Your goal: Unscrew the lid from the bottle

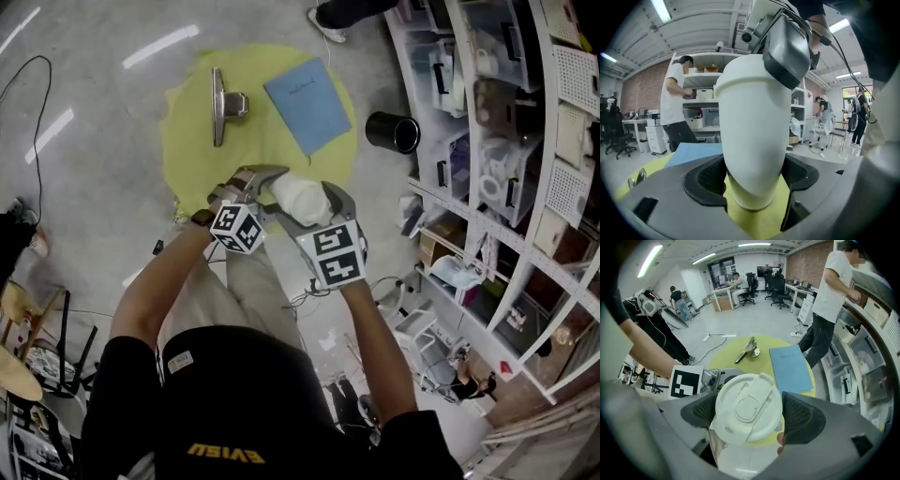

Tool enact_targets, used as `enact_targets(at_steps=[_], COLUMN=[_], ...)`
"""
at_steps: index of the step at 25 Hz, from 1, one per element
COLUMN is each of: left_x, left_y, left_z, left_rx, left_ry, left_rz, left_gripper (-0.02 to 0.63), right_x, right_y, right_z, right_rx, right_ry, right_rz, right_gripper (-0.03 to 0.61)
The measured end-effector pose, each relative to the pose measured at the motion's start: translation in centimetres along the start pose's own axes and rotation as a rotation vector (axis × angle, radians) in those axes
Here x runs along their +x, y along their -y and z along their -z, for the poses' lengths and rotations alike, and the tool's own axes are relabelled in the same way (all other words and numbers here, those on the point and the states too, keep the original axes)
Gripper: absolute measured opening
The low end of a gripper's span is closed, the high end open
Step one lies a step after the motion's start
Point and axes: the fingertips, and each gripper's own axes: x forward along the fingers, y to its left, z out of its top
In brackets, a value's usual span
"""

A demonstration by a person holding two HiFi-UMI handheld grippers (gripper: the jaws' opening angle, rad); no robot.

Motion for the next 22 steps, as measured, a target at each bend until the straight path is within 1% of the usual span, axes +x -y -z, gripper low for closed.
enact_targets(at_steps=[4,16,19,22], left_x=[0.02,0.24,0.17,0.18], left_y=[-0.05,0.01,0.1,0.23], left_z=[0.02,0.14,0.21,0.31], left_rx=[-0.009,-0.024,-0.027,-0.031], left_ry=[0.012,0.02,0.019,0.013], left_rz=[0.029,0.083,0.096,0.119], left_gripper=[0.374,0.374,0.374,0.374], right_x=[-0.05,-0.03,-0.04,0.03], right_y=[-0.03,-0.12,-0.38,-0.6], right_z=[-0.1,-0.03,0.02,0.2], right_rx=[-0.024,-0.087,-0.132,-0.2], right_ry=[0.021,0.0,-0.006,-0.03], right_rz=[-0.001,-0.016,-0.023,-0.032], right_gripper=[0.426,0.423,0.423,0.423])
